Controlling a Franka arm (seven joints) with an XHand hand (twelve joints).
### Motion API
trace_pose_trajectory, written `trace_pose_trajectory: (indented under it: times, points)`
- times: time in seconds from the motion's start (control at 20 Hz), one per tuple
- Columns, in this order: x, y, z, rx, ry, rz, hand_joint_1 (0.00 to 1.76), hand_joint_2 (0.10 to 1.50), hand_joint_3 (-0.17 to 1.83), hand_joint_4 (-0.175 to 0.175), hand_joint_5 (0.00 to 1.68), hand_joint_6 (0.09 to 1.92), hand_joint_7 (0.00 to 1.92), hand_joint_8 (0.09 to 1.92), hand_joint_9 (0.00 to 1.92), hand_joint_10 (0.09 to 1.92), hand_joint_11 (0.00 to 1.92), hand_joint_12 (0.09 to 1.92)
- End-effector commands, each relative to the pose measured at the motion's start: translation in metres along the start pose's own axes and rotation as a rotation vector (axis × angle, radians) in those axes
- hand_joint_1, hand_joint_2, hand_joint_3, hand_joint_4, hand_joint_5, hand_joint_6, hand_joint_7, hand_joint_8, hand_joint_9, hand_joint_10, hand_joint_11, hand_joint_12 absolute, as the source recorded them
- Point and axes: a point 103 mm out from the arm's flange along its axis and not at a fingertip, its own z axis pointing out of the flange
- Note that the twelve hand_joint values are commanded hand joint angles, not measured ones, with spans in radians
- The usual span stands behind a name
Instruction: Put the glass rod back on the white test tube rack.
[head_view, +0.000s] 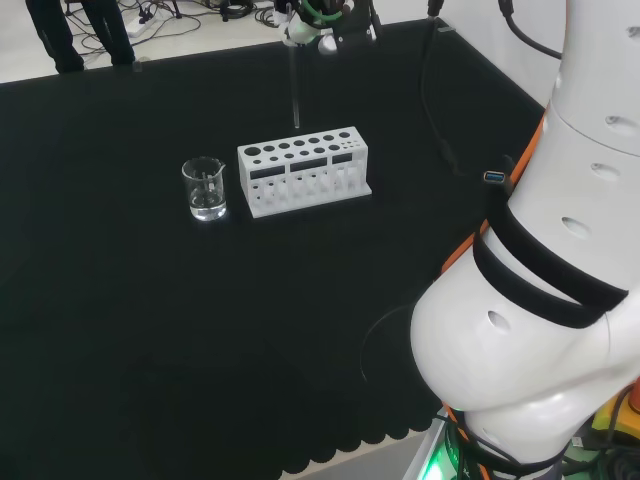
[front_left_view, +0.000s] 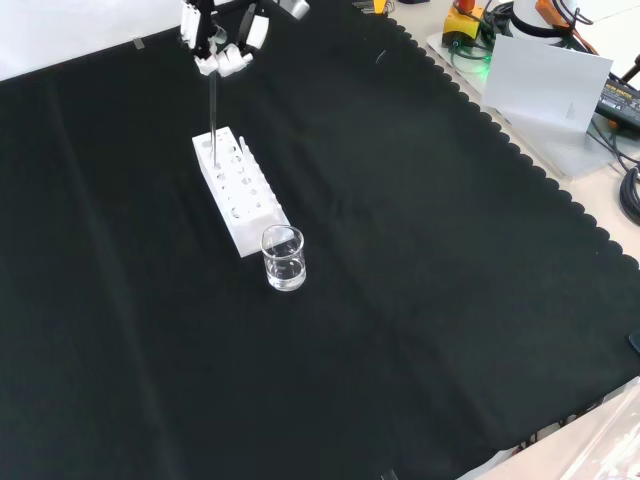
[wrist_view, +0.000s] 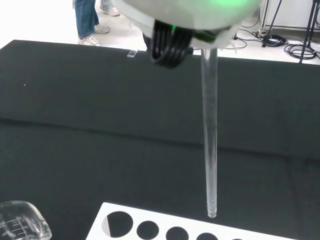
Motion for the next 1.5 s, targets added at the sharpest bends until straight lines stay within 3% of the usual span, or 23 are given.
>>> trace_pose_trajectory:
  times: [0.05, 1.5]
  points:
    - [0.002, -0.001, 0.0, 0.003, -0.003, -0.001, 1.32, 0.64, 0.74, -0.175, 1.2, 0.56, 1.25, 1.03, 1.64, 0.83, 1.65, 0.81]
    - [-0.003, -0.002, 0.019, 0.026, 0.016, 0.005, 1.32, 0.64, 0.74, -0.175, 1.21, 0.56, 1.25, 1.03, 1.64, 0.82, 1.65, 0.81]
